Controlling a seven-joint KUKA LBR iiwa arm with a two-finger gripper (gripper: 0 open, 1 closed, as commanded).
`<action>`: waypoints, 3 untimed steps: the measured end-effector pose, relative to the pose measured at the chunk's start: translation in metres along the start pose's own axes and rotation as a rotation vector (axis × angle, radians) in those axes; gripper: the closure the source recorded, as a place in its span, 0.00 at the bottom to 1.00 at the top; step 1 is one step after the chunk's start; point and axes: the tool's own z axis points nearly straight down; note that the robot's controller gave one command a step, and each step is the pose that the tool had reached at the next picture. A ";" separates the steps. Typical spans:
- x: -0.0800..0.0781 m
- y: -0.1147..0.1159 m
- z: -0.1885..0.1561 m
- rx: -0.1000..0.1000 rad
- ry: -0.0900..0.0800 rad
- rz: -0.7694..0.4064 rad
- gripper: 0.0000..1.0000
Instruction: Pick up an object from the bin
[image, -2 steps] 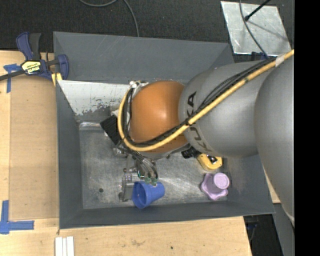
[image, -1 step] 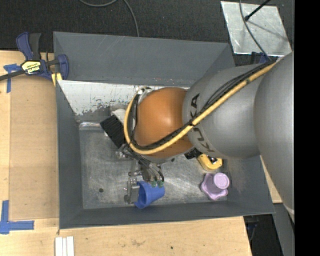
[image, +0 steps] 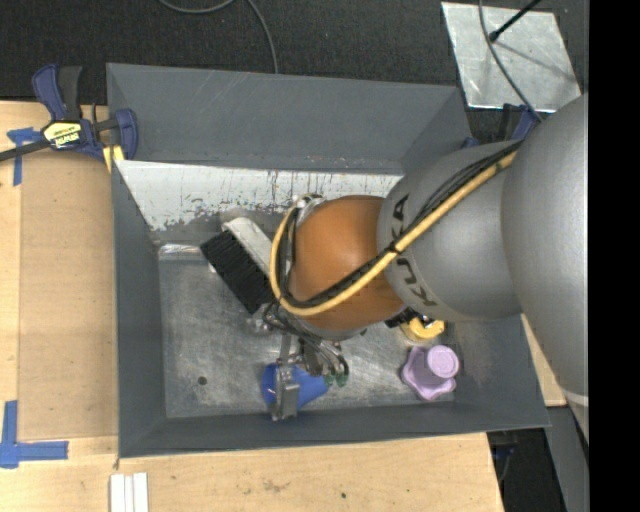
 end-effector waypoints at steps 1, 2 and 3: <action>0.002 -0.016 0.006 -0.002 -0.004 -0.177 0.00; -0.008 -0.118 0.035 -0.006 -0.010 -0.348 1.00; -0.008 -0.118 0.035 -0.007 -0.010 -0.347 1.00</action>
Offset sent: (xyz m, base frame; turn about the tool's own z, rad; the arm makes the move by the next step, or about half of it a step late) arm 0.0191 -0.1210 -0.0415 -0.3462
